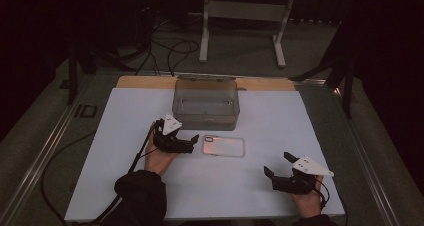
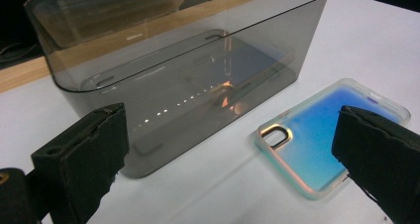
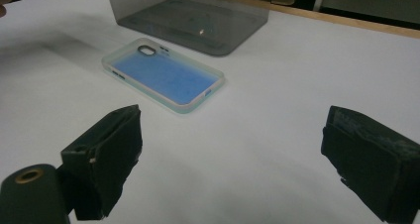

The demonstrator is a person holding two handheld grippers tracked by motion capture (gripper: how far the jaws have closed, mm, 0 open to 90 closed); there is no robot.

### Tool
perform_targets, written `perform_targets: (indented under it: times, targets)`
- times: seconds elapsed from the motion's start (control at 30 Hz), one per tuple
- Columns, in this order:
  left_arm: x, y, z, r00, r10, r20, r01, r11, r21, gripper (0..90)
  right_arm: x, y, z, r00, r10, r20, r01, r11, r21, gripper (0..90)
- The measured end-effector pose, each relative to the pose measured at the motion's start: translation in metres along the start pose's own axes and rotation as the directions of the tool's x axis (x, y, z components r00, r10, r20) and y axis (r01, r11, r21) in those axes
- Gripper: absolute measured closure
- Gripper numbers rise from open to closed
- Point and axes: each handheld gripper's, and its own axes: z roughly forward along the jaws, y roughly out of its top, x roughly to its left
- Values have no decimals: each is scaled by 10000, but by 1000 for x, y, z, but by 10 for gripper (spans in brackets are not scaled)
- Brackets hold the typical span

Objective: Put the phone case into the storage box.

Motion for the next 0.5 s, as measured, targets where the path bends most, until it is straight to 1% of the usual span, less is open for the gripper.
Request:
perform_targets:
  times: [0.13, 0.17, 0.3, 0.43, 0.5]
  targets:
    - [-1, 1, 2, 10000, -33, 15, 33, 10000, 28, 20, 0, 0, 0, 10000, 16, -5, -16, 10000, -19, 87]
    - [-2, 1, 6, 10000, -45, 18, 45, 9999, 98, 21, 0, 0, 0, 10000, -1, -2, 1, 10000, -10, 87]
    - [-4, 2, 10, 9999, -100, 81, 98, 9998, 169, 23, 0, 0, 0, 10000, 8, -8, -8, 10000, -18, 87]
    - [-6, 3, 14, 9999, -123, 42, 121, 9994, 330, 33, 0, 0, 0, 10000, 13, -10, -13, 10000, -16, 87]
    - [-6, 3, 14, 9999, -123, 42, 121, 9994, 330, 36, 0, 0, 0, 10000, 4, -3, -4, 10000, -15, 87]
